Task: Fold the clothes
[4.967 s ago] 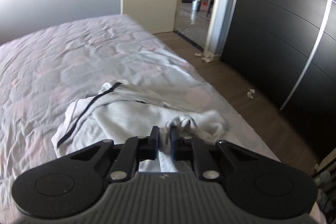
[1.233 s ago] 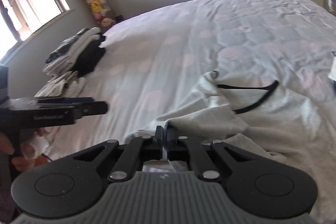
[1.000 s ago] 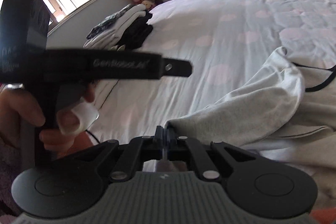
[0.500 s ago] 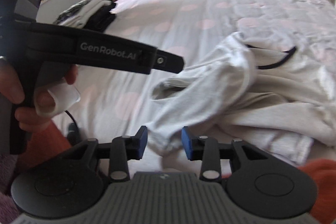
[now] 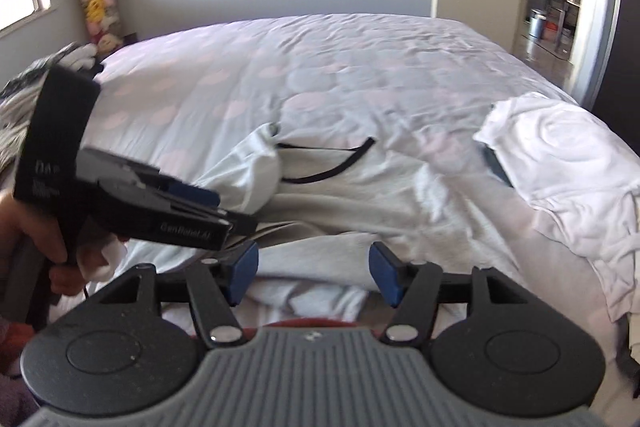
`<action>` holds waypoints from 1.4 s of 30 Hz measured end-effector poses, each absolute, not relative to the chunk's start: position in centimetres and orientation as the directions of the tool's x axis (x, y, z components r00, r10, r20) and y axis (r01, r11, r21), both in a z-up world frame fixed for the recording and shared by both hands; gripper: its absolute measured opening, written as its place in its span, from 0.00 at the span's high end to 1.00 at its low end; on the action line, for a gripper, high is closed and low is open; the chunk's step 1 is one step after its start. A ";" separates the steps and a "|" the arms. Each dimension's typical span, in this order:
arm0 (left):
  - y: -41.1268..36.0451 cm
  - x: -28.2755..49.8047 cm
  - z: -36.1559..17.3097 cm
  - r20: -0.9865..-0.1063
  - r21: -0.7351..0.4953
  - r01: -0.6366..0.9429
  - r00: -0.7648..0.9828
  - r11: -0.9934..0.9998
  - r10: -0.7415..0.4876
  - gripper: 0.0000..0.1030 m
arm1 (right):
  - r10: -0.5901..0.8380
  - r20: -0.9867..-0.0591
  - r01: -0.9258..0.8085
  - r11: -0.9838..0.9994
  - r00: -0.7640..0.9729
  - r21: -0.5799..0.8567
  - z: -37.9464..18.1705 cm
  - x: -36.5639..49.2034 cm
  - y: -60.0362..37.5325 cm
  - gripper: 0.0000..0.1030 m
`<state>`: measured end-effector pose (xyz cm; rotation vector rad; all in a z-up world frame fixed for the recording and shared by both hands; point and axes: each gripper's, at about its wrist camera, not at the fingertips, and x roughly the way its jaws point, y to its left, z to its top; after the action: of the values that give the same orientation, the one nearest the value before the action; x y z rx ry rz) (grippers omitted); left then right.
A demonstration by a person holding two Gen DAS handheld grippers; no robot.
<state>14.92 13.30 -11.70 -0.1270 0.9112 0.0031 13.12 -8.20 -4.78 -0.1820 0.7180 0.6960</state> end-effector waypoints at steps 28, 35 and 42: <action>35.4 10.7 -9.6 -0.816 -0.073 -0.574 0.504 0.815 0.282 1.00 | 0.461 -0.737 -0.367 0.879 0.494 0.304 -16.8 38.0 -11.7 0.55; 37.3 11.3 -11.0 -0.795 -0.251 -0.550 0.586 0.797 0.155 0.61 | 0.465 -0.748 -0.388 0.873 0.473 0.297 -16.5 37.8 -11.1 0.72; 36.7 15.0 -14.1 -0.785 -0.376 -0.518 0.618 0.769 0.033 0.47 | 0.501 -0.706 -0.378 0.860 0.501 0.343 -15.3 38.1 -10.6 0.53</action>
<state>15.04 36.69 -14.11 -0.6298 0.8547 0.3420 38.14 -10.64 -15.31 0.1503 0.9010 0.5337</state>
